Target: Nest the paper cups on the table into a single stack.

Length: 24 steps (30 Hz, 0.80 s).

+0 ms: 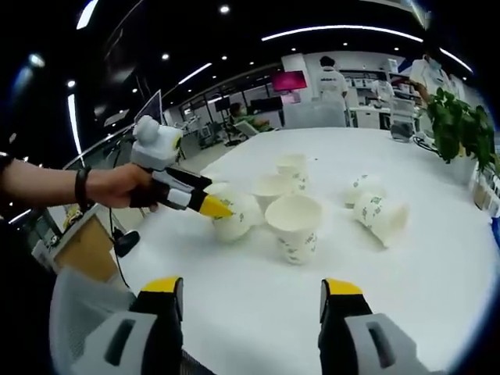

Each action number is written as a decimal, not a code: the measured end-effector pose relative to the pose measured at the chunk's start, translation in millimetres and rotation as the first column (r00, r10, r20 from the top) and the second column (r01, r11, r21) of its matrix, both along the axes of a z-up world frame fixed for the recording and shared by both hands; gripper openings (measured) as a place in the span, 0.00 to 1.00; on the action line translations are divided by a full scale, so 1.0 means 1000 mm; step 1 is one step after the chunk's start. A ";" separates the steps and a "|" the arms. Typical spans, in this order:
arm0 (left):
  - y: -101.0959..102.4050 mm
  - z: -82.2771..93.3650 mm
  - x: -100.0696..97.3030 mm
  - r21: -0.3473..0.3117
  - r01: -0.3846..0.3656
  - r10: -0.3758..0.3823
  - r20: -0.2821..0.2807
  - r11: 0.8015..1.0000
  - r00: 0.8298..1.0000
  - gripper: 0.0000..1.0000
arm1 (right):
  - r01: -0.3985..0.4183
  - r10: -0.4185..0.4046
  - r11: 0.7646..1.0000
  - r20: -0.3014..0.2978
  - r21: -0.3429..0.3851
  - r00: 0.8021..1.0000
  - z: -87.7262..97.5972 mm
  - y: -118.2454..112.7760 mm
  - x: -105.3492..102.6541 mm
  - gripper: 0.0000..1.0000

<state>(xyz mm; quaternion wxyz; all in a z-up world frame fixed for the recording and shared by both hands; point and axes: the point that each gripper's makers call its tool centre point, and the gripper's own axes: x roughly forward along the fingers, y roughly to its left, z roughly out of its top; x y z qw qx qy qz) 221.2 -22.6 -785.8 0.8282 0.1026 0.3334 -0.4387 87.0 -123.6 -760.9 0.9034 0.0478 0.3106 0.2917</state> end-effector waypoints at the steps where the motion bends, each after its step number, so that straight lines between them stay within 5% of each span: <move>1: 0.001 0.007 -0.006 -0.009 0.004 -0.004 -0.001 1.000 1.000 0.39 | -0.009 0.009 1.000 -0.001 0.003 1.000 0.000 0.003 0.000 0.71; 16: -0.006 0.061 -0.050 -0.184 0.063 -0.056 0.040 0.981 0.998 0.39 | -0.235 0.236 0.970 -0.022 0.058 0.971 -0.020 0.065 0.000 0.68; 24: -0.020 0.078 -0.072 -0.199 0.137 -0.126 0.067 0.970 0.990 0.39 | -0.317 0.315 0.944 0.035 0.090 0.948 -0.007 0.089 0.001 0.66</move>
